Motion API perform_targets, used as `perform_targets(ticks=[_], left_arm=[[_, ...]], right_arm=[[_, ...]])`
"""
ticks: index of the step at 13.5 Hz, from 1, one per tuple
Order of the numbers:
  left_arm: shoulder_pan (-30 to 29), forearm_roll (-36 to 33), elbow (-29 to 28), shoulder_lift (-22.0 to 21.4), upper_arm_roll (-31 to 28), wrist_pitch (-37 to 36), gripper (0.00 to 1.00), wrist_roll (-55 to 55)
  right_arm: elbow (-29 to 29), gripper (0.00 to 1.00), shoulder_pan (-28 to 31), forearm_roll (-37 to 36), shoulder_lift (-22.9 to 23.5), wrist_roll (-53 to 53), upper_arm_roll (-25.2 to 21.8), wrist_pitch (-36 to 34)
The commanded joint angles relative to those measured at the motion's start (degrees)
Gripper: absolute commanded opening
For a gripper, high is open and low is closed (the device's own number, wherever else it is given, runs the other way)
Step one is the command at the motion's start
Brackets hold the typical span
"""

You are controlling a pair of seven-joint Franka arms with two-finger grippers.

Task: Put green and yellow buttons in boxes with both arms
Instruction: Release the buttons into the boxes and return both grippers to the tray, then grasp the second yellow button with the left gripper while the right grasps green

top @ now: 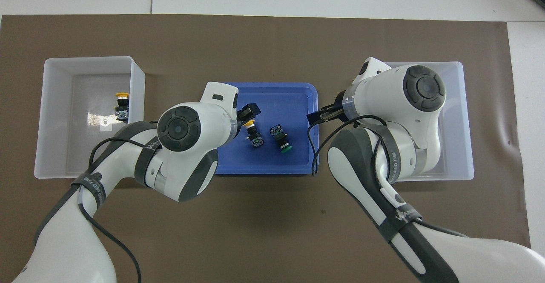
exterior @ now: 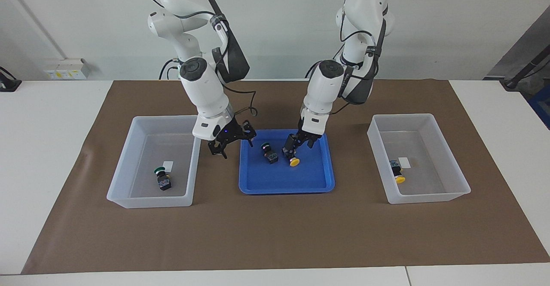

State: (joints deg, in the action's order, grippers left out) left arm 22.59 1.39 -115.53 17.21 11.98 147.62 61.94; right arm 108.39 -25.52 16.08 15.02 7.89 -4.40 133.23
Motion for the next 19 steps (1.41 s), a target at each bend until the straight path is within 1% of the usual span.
perform_targets(ticks=[1, 3, 5, 7, 8, 9, 11, 12, 13, 15, 16, 19], left_arm=[[1.32, 0.28, -0.57, 1.78, -1.08, 4.25, 0.91, 1.52], [1.4, 0.28, -0.75, 3.0, -1.08, 6.09, 0.9, 1.43], [1.58, 0.28, -1.8, 3.8, -1.08, 7.41, 0.81, 1.52], [1.58, 0.28, -2.51, 3.71, -1.08, 7.85, 0.61, 1.43], [1.58, 0.28, -2.51, 3.71, -1.08, 7.77, 0.53, 1.52], [1.58, 0.28, -2.68, 3.71, -1.08, 7.77, 0.43, 1.43], [1.23, 0.28, -1.9, 3.71, -1.08, 7.59, 0.22, 1.34], [0.79, 0.28, -1.37, 3.8, -1.08, 7.5, 0.09, 1.17], [0.61, -0.16, -0.32, 3.89, -1.16, 6.89, 0.0, 0.99], [-1.57, -0.34, 1.88, 3.8, -1.16, 5.32, 0.0, 0.64], [-2.98, -0.43, 3.45, 3.19, -1.16, 2.7, 0.0, 0.03], [-9.21, -0.25, 12.4, 2.48, -0.64, -10.82, 0.0, -4.26]], right_arm=[[1.47, 1.0, -0.32, 1.68, -0.07, -0.25, -0.09, 1.68], [2.18, 1.0, -0.41, 1.68, -0.16, -0.25, -0.09, 2.21], [2.18, 1.0, -1.37, 1.85, -0.25, -0.51, 0.0, 2.21], [2.27, 1.0, -2.51, 1.85, 0.19, -1.12, 0.0, 2.3], [2.27, 1.0, -3.21, 1.85, 0.71, -1.56, 0.0, 3.86], [2.44, 1.0, -3.31, 1.85, 1.06, -2.17, 0.0, 5.88], [2.53, 1.0, -4.97, 1.94, 2.03, -4.1, 0.09, 7.82], [2.62, 1.0, -5.59, 1.94, 2.82, -5.07, 0.09, 9.57], [2.62, 1.0, -6.2, 2.38, 4.13, -5.34, 0.09, 10.81], [2.53, 1.0, -7.96, 4.74, 7.38, -5.43, 0.09, 16.6], [2.53, 1.0, -8.58, 5.45, 7.83, -5.34, 0.09, 17.49], [2.62, 1.0, -9.19, 5.46, 9.06, -5.26, 0.09, 17.68]])
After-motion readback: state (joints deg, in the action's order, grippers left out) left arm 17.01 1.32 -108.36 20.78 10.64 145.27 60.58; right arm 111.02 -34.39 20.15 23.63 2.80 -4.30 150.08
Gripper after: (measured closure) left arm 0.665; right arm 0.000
